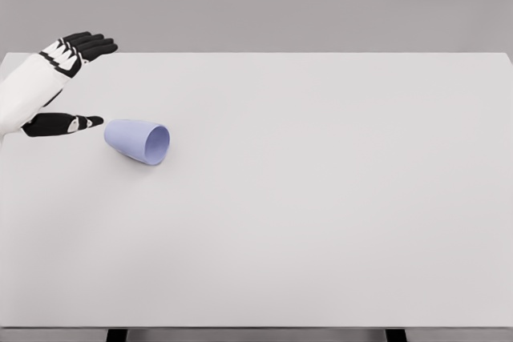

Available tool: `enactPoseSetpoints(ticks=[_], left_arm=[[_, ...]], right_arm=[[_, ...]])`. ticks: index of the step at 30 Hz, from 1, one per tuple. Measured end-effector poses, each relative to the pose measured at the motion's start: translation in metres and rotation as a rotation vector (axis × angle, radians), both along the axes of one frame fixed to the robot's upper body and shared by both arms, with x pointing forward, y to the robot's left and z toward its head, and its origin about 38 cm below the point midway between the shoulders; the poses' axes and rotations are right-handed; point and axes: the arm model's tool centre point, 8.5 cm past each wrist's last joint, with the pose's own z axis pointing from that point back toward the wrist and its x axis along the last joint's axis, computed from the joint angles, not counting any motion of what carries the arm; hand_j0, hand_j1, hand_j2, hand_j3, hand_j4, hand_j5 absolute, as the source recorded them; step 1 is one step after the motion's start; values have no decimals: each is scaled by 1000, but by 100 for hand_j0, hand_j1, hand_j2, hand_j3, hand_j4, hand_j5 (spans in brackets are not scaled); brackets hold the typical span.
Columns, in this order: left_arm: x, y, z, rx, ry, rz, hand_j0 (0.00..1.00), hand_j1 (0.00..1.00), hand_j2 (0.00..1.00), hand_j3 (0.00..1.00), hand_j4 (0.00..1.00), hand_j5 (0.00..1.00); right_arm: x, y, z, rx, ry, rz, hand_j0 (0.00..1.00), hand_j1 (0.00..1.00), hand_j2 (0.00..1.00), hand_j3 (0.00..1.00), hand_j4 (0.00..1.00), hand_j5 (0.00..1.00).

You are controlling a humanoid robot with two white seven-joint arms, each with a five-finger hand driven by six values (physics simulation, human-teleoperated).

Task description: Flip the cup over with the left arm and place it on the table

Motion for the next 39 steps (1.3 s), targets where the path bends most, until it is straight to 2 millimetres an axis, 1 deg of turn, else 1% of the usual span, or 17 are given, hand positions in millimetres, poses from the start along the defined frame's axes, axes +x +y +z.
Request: enactPoseSetpoints(ticks=[7, 12, 17, 18, 21, 23, 27, 29, 33, 37, 39], left_arm=[[-3, -3, 0, 21, -5, -8, 100, 100, 100, 100, 100, 100], [-3, -2, 8, 35, -20, -13, 100, 100, 100, 100, 100, 100], [-5, -2, 7, 41, -16, -18, 100, 100, 100, 100, 100, 100], [-6, -1, 9, 52, -17, -21, 100, 100, 100, 100, 100, 100], [-9, 2, 19, 160, 8, -60, 100, 100, 100, 100, 100, 100], [-15, -1, 16, 212, 39, -95, 100, 100, 100, 100, 100, 100], [-23, 0, 15, 290, 94, -139, 100, 100, 100, 100, 100, 100], [-25, 1, 13, 280, 129, -151, 100, 100, 100, 100, 100, 100], [-29, 0, 9, 207, 196, -168, 100, 100, 100, 100, 100, 100], [-23, 0, 14, 181, 257, -135, 100, 100, 100, 100, 100, 100], [-21, 1, 13, 186, 294, -117, 100, 100, 100, 100, 100, 100]], right_arm=[[0, 0, 0, 0, 0, 0, 100, 100, 100, 100, 100, 100], [0, 0, 0, 0, 0, -1, 100, 100, 100, 100, 100, 100], [0, 0, 0, 0, 0, 0, 100, 100, 100, 100, 100, 100], [0, 0, 0, 0, 0, 0, 100, 100, 100, 100, 100, 100], [0, 0, 0, 0, 0, -1, 100, 100, 100, 100, 100, 100], [0, 0, 0, 0, 0, -1, 100, 100, 100, 100, 100, 100], [0, 0, 0, 0, 0, -1, 100, 100, 100, 100, 100, 100], [0, 0, 0, 0, 0, -1, 100, 100, 100, 100, 100, 100], [0, 0, 0, 0, 0, 0, 100, 100, 100, 100, 100, 100], [0, 0, 0, 0, 0, 0, 100, 100, 100, 100, 100, 100], [0, 0, 0, 0, 0, 0, 100, 100, 100, 100, 100, 100]])
